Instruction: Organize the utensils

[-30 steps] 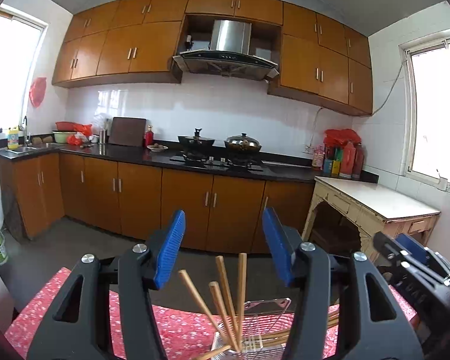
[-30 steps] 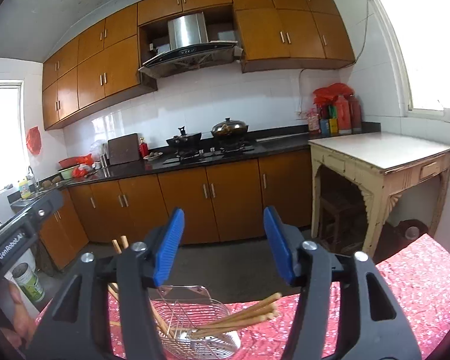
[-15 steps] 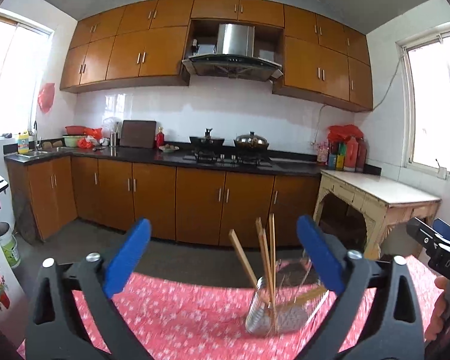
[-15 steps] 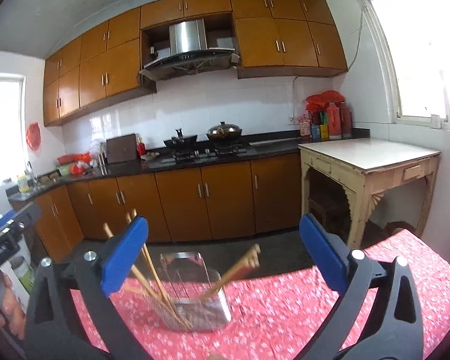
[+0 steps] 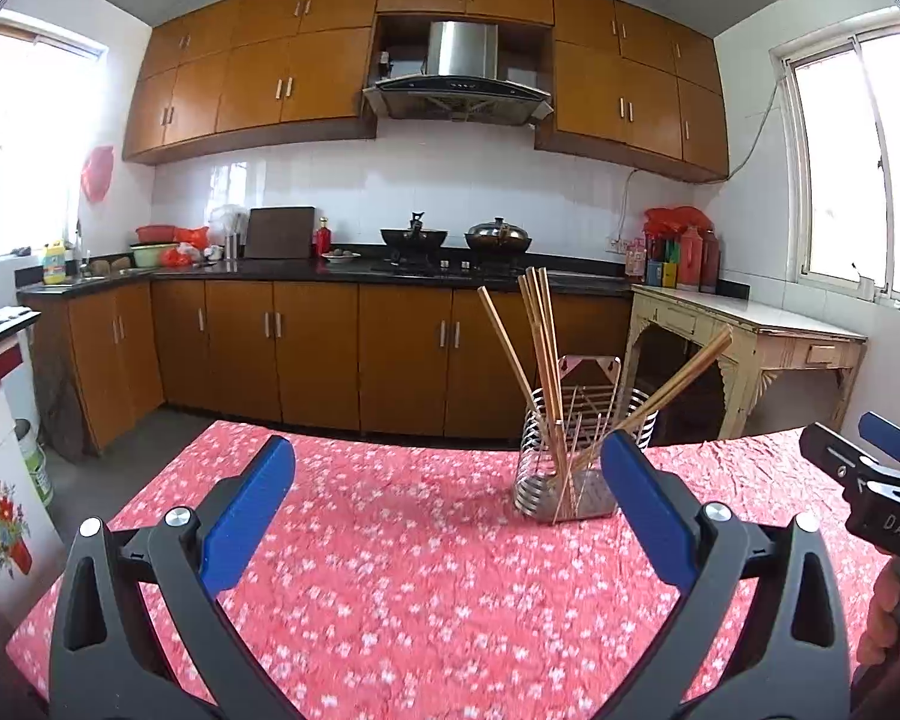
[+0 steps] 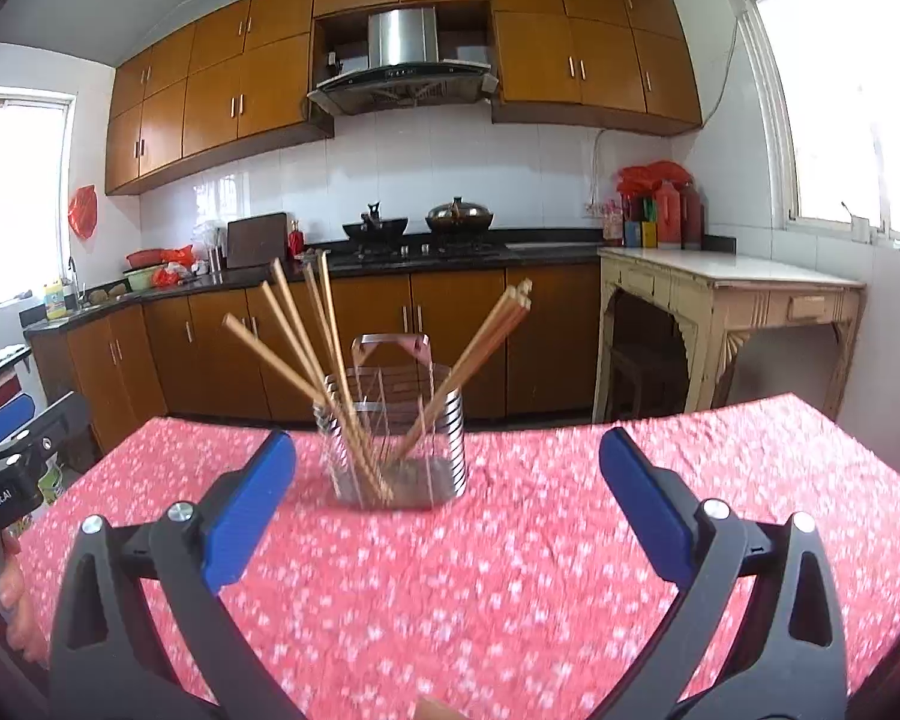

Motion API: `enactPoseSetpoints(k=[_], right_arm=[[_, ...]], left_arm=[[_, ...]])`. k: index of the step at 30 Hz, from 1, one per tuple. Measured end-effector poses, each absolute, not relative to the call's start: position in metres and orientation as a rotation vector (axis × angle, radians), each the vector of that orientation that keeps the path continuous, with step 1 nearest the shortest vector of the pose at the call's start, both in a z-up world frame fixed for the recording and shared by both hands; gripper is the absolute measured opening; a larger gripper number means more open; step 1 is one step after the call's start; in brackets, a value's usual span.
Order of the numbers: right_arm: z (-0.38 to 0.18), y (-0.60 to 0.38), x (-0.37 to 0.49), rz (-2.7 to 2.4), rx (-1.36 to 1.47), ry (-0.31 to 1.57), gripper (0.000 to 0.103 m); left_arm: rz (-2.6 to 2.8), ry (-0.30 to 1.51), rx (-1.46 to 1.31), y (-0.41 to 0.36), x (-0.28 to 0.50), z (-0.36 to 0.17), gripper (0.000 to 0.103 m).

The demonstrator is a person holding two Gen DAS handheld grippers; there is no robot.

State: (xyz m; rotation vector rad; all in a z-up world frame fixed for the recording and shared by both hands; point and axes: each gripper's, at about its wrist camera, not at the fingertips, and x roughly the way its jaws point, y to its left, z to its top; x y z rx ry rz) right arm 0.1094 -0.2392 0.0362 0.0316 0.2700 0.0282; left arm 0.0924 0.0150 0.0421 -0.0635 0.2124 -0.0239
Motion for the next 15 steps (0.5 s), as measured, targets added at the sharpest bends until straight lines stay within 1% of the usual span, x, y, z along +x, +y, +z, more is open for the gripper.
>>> enactPoseSetpoints(k=[9,15], right_arm=[[0.028,-0.234,0.082,0.014,-0.007,0.227,0.099],[0.016,-0.229,0.069,0.023,-0.020,0.227,0.099]], left_arm=[[-0.030,0.195,-0.016,0.004,0.070,0.032,0.101],[-0.038,0.220,-0.049,0.007,0.062,0.022,0.101]])
